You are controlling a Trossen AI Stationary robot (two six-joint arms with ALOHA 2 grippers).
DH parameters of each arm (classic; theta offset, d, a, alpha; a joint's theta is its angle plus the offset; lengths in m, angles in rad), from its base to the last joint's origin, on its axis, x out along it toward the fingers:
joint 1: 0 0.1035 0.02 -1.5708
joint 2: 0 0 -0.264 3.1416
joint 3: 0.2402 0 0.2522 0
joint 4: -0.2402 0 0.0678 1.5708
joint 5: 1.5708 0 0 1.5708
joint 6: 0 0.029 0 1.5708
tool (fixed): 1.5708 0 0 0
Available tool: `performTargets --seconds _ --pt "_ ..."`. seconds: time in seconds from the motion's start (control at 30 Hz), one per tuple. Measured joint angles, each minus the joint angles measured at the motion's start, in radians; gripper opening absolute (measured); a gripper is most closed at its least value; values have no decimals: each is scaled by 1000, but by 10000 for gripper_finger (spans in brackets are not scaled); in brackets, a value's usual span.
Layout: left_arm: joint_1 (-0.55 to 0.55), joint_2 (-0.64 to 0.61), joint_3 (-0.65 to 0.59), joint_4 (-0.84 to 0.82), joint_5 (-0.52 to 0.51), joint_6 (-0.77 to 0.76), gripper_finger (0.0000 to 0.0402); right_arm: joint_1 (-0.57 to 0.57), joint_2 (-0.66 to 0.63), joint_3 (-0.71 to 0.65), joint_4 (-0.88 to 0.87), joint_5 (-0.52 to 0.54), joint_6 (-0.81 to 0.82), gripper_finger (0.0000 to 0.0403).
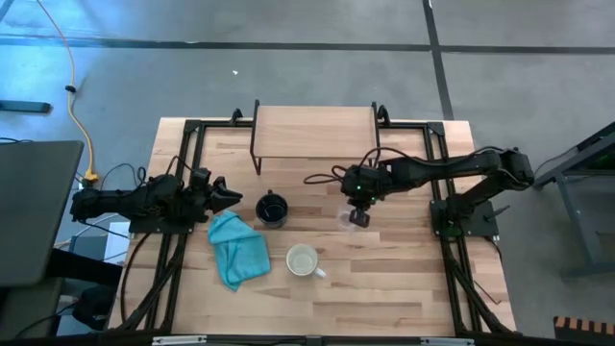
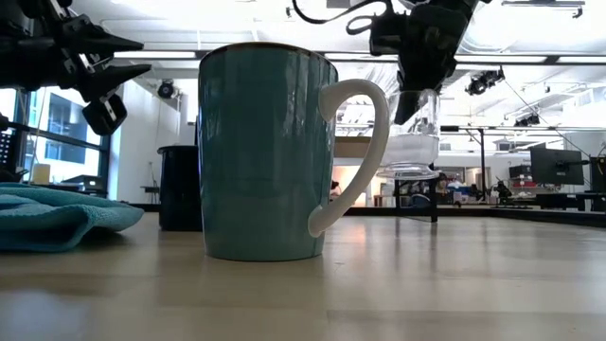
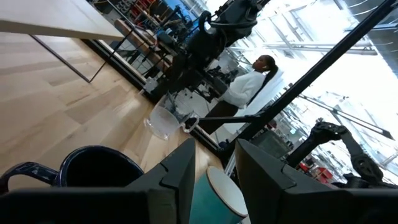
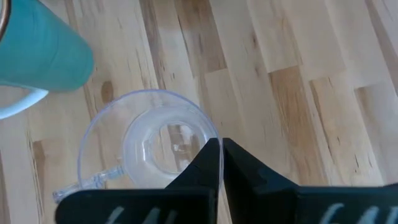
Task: Stack small to large cups/mugs on shelf
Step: Put the transparent mug on the shelf
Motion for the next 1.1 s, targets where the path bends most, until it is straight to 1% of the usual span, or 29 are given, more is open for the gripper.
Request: performTargets --seconds 0.67,0.9,1.1 --pt "0 0 0 -3 0 0 104 1 -2 0 -25 -16 45 0" --pt "0 0 0 -3 0 0 104 -8 -57 0 -45 -15 88 0" --pt "0 0 0 -3 0 1 104 -20 -116 0 -63 11 127 0"
